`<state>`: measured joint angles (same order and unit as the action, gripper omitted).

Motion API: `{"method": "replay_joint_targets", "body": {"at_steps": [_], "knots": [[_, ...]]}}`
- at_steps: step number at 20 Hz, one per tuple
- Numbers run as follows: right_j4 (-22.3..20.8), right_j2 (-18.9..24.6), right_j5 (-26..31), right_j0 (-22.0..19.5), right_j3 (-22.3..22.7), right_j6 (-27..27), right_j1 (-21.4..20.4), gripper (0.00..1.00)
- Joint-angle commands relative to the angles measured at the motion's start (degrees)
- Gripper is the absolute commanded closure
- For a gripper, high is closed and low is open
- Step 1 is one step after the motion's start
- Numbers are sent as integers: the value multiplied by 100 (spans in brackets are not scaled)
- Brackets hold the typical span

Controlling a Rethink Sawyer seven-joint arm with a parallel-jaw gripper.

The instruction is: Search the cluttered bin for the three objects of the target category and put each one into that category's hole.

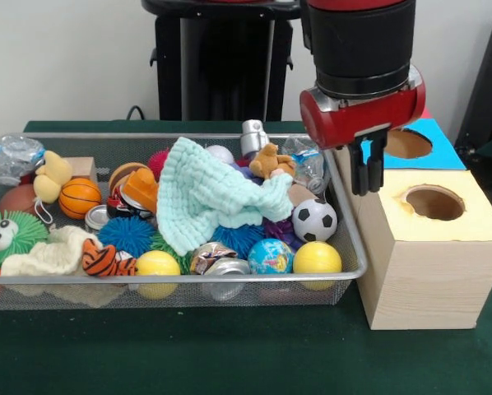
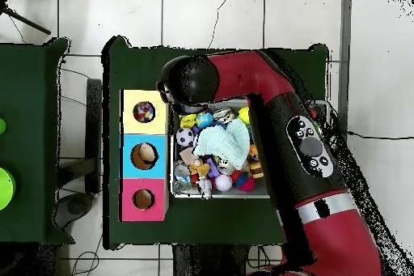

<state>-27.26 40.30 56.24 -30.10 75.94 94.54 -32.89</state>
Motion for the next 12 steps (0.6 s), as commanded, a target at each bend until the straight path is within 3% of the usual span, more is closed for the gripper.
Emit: {"method": "replay_joint_targets", "body": {"at_steps": [1,7,12], "knots": [[-639,-319,-283,-117,116,-942,242,100],[-1348,-694,182,298,-234,-820,220,100],[-1400,-794,97,199,-97,-752,283,100]]}}
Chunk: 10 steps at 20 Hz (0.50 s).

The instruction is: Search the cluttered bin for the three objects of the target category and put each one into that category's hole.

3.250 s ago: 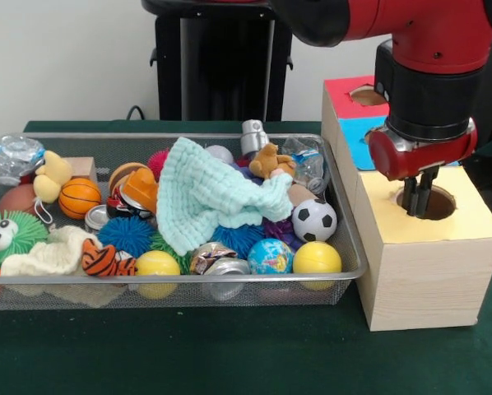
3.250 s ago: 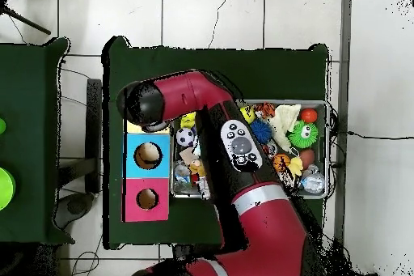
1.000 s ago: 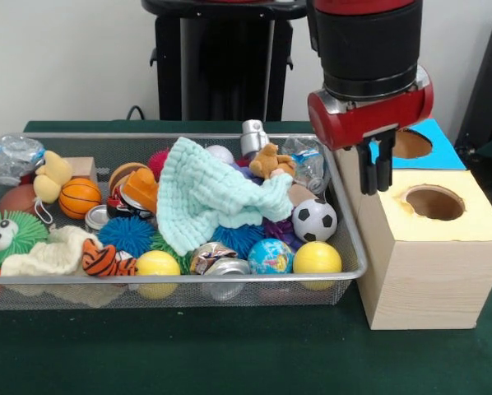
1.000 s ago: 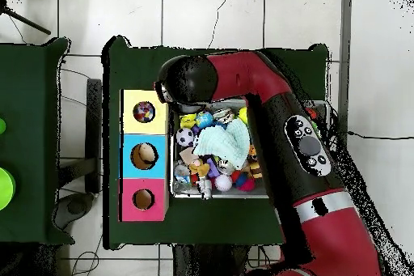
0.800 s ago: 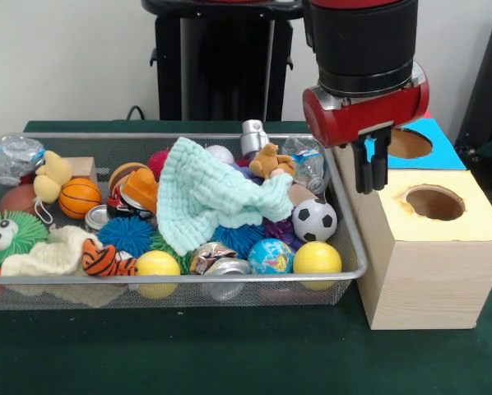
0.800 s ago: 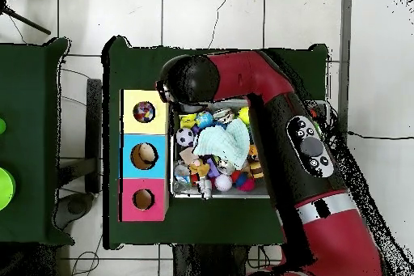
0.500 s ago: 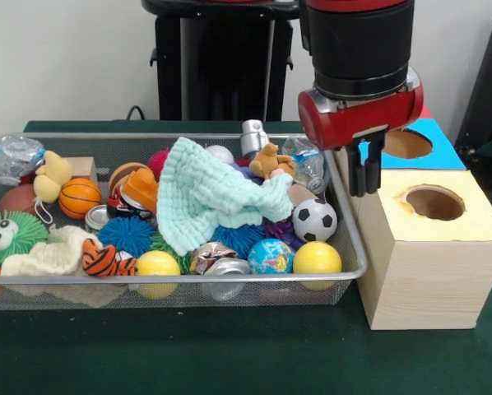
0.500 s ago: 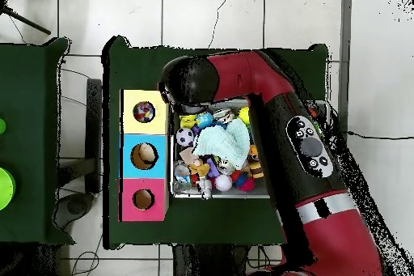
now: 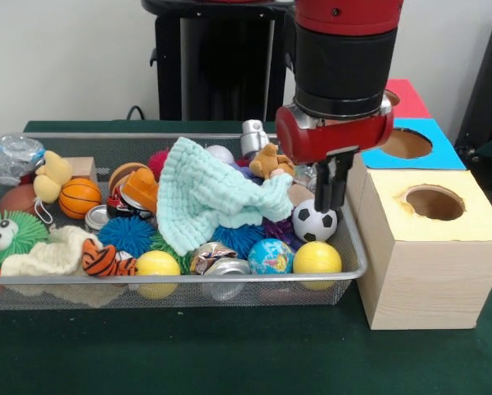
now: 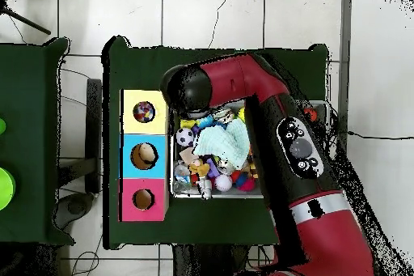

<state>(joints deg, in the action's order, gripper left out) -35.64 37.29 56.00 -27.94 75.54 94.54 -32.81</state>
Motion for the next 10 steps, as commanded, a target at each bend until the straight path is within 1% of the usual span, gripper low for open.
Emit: {"method": "replay_joint_targets", "body": {"at_steps": [1,4,10], "knots": [[-547,-478,74,-84,8,-782,274,100],[-459,-430,-20,-306,213,-844,250,100],[-280,-378,-140,-683,753,-787,0,100]]}}
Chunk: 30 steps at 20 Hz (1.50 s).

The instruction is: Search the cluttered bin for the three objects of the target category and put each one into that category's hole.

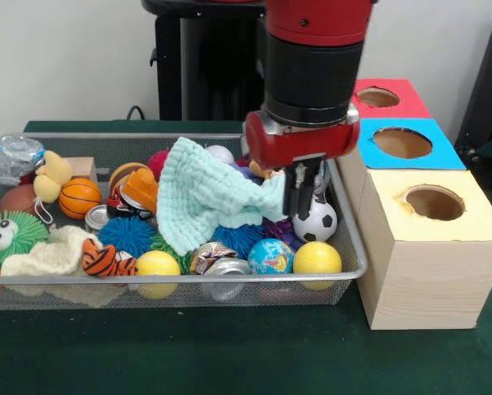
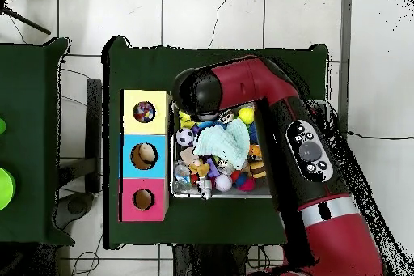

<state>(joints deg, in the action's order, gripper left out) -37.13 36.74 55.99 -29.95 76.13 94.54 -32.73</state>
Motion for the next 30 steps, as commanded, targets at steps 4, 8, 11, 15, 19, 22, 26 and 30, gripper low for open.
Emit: {"method": "replay_joint_targets", "body": {"at_steps": [4,8,11,15,19,22,26,30], "knots": [[-40,-283,-217,-679,1100,-629,-155,100],[8,-250,-403,-846,1543,-367,-254,100],[50,-237,-555,-922,1901,-111,-367,100],[86,-299,-878,-878,2406,383,-601,100],[131,-451,-1287,-675,2760,918,-684,100],[154,-640,-1588,-426,2886,1258,-696,100],[268,-898,-1885,-122,2903,1453,-595,100],[418,-1095,-2061,64,2896,1407,-531,100]]}}
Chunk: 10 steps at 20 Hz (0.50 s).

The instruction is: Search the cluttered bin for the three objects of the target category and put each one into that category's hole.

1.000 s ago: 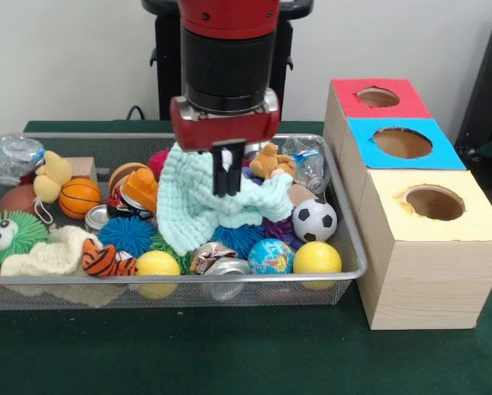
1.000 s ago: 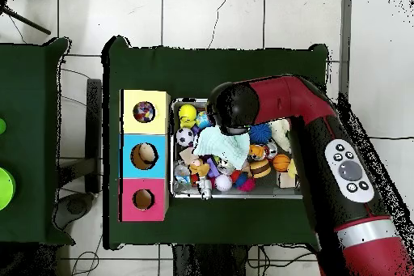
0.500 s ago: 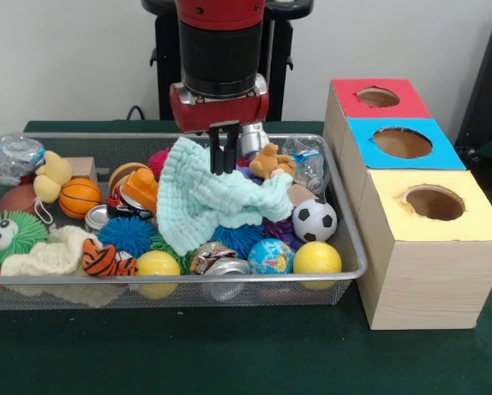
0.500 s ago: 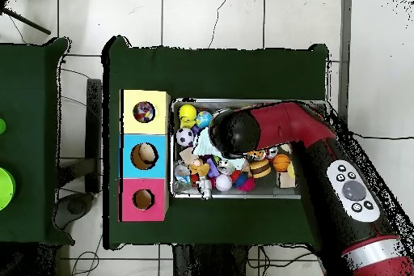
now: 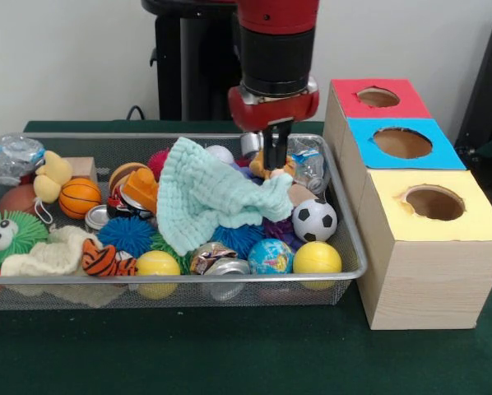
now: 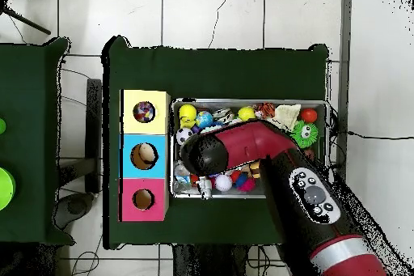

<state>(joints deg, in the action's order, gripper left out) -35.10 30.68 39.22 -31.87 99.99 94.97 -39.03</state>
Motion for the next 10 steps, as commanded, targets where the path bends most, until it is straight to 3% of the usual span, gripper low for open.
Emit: {"method": "replay_joint_targets", "body": {"at_steps": [1,10], "knots": [[251,-531,-413,290,490,1321,127,100],[472,-705,-488,408,295,945,349,100]]}}
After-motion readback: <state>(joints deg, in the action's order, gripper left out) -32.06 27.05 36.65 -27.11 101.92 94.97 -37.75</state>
